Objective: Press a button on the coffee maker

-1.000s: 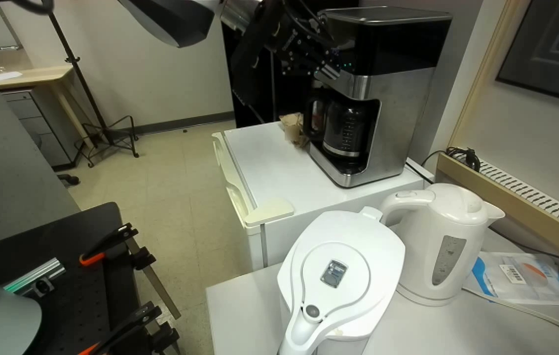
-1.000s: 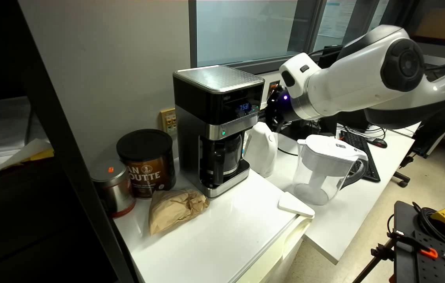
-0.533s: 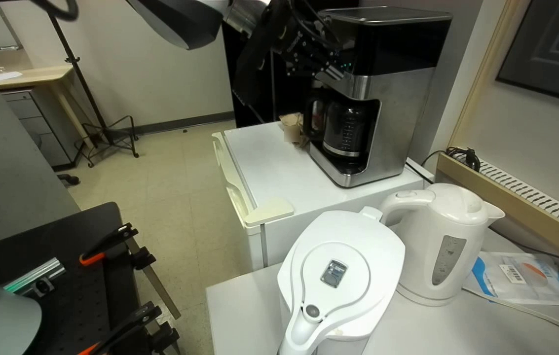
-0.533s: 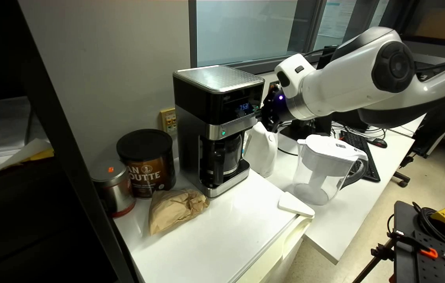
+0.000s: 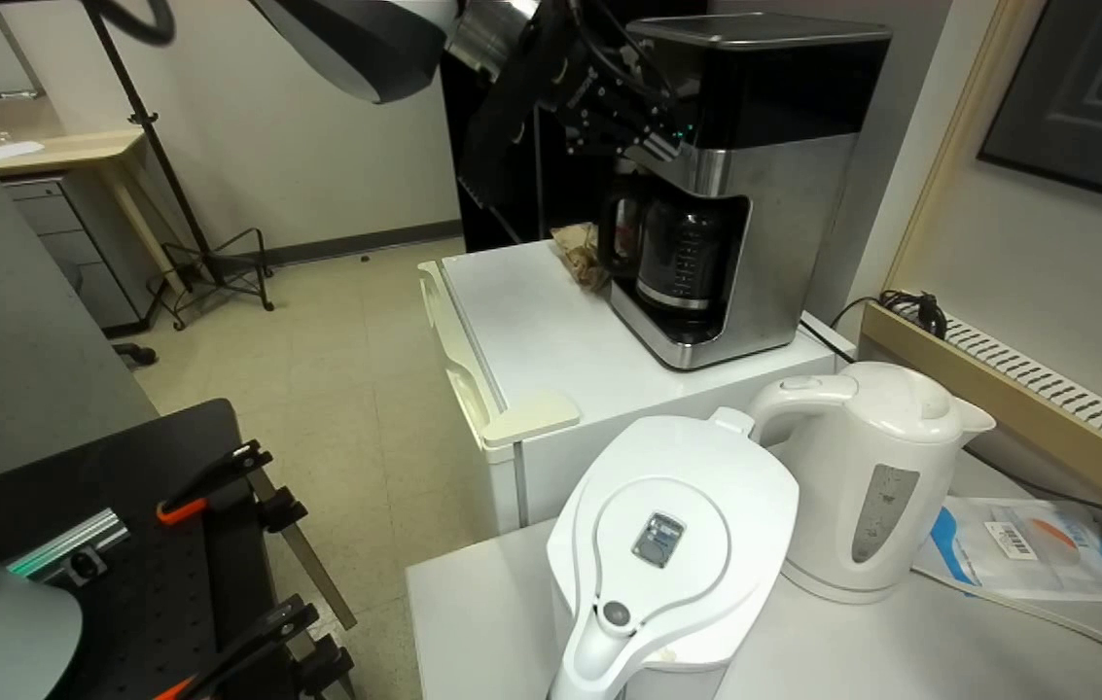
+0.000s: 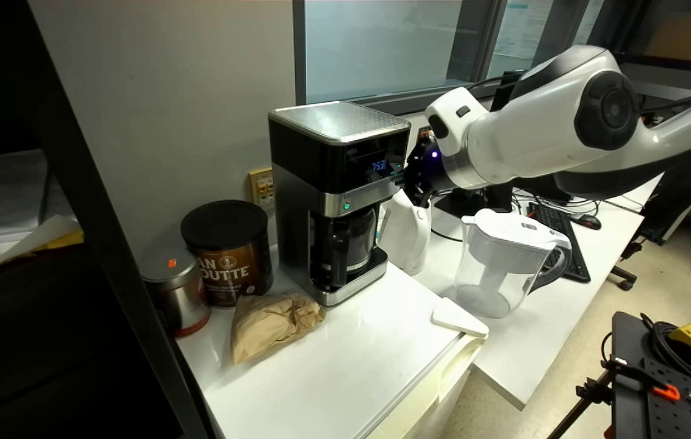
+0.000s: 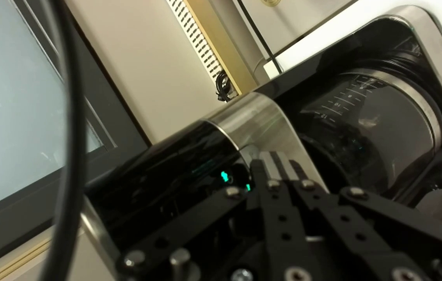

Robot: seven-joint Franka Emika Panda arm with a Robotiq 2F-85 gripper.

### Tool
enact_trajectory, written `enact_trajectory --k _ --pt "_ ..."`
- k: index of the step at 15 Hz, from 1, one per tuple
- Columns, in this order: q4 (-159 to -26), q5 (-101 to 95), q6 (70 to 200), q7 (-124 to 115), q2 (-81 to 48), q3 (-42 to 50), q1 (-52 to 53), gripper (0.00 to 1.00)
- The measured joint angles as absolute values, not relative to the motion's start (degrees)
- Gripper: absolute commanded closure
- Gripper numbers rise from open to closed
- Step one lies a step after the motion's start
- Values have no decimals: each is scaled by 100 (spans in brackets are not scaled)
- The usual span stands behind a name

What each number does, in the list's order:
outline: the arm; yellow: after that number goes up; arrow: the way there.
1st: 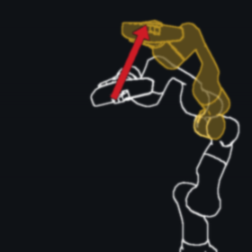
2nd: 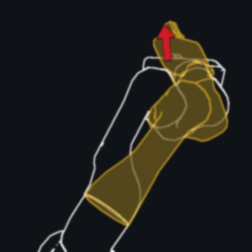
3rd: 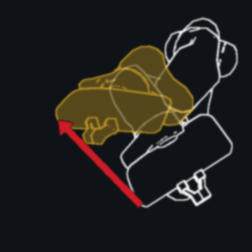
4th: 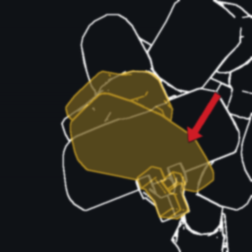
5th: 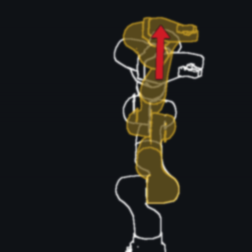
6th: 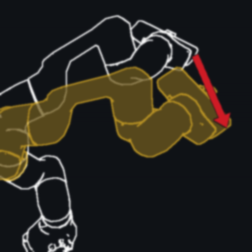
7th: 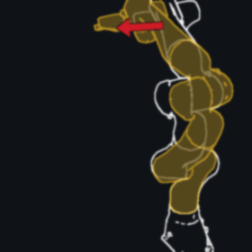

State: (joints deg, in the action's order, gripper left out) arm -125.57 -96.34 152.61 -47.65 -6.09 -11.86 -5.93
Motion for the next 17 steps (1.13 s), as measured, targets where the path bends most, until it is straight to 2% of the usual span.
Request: enact_trajectory --k 8,17 --pt "-12898 -9813 15580 -4817 -518 -1188 -589 100" --pt "-14018 -10757 16133 -4834 481 -1215 -566 100"
